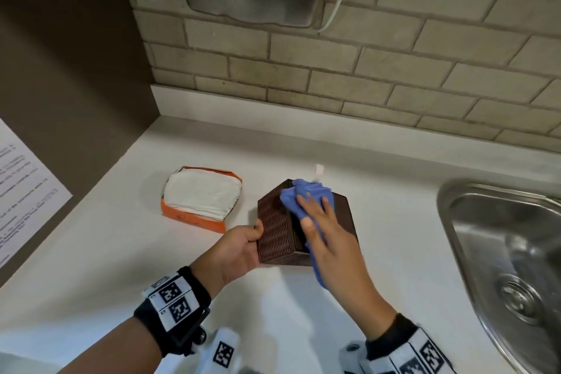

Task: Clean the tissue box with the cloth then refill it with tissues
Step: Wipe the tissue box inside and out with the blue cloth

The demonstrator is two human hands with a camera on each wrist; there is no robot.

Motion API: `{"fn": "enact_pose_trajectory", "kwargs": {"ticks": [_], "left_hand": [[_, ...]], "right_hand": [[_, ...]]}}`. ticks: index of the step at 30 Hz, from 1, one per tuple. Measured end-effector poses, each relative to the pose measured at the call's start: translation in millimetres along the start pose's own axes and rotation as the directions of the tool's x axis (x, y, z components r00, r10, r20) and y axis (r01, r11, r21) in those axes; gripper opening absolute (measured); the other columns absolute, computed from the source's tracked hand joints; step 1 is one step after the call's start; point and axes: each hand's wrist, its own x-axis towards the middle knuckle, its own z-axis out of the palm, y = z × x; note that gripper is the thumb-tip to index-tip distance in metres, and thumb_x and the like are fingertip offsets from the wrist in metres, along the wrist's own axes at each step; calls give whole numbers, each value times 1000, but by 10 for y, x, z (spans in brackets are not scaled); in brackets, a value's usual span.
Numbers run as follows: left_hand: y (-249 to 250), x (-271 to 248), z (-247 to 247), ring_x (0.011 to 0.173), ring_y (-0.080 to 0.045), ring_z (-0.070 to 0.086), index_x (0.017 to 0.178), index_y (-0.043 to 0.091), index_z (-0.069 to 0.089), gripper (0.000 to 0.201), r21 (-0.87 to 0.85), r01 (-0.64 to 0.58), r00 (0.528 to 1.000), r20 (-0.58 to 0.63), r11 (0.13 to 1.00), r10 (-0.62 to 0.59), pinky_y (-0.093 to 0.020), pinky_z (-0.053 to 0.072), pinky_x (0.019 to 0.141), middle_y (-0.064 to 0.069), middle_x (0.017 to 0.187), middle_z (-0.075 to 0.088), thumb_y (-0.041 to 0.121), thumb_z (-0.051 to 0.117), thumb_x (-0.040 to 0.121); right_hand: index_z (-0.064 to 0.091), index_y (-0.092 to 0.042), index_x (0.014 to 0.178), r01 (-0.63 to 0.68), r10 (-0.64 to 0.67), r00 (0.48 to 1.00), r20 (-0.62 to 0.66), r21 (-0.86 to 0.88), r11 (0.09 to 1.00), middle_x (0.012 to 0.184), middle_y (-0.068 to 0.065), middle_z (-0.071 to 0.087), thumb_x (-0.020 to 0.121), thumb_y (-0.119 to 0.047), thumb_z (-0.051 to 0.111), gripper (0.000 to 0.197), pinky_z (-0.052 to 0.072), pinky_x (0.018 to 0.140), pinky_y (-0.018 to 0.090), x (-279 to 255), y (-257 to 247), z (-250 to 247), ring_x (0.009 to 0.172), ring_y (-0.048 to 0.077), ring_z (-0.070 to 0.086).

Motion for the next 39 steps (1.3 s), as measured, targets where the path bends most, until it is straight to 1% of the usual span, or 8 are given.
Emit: {"fn": "enact_pose_trajectory", "kwargs": {"ticks": [4,7,12,16,19,25,30,39], "left_hand": [[15,24,-34,113,-36,58,125,0,54,37,-52,36,999,-25,998,-37,-52,46,91,-24,131,57,15,32,99],[36,53,-33,96,-32,64,91,14,59,31,-81,61,997,-35,995,-64,-56,47,84,-16,105,70,5,30,97],[99,72,36,91,-33,64,81,16,51,33,-59,106,994,-29,993,-108,-59,47,77,-16,87,72,1,27,97],[87,62,34,111,-36,61,121,8,54,36,-50,111,991,-71,993,-115,-53,49,84,-22,121,64,6,27,97],[68,68,-28,112,-36,59,123,13,50,37,-98,91,992,-77,991,-99,-57,47,85,-20,132,57,4,26,97],[74,42,-27,96,-34,63,100,11,57,32,-50,87,995,-51,995,-90,-61,46,82,-17,103,68,5,26,98],[62,8,-24,99,-39,66,127,2,52,41,-56,93,992,-75,994,-97,-57,50,81,-25,114,67,8,26,95],[54,100,-88,102,-36,62,89,17,53,29,-138,119,990,-55,983,-128,-66,44,87,-19,115,63,4,27,97]], "right_hand": [[20,-54,139,-38,56,994,98,-171,984,155,-24,11,89,-59,22,50,2,118,42,128,97,-17,145,7,-4],[18,-57,138,-180,190,980,65,-137,974,156,-21,14,88,-63,22,51,8,118,50,200,238,-181,146,10,4],[10,-49,145,-218,235,967,97,-156,963,156,-16,17,87,-65,24,62,22,114,36,189,155,-229,146,10,10],[12,-45,146,-10,35,981,190,-134,991,155,-26,7,90,-58,23,59,10,114,25,162,-37,-11,144,1,-3],[13,-45,146,-14,43,983,177,-164,986,155,-27,7,95,-51,23,52,6,119,30,199,103,-16,144,0,-2],[9,-45,145,-167,189,977,99,-197,966,156,-23,8,100,-44,24,48,13,117,33,228,308,-176,146,7,2],[8,-38,148,92,-38,977,209,-253,963,158,-19,2,96,-51,21,55,1,120,31,92,-40,154,145,6,-8],[9,-48,145,-69,84,993,89,-160,985,154,-28,6,99,-43,27,49,6,120,37,193,502,-183,143,0,-2]]}}
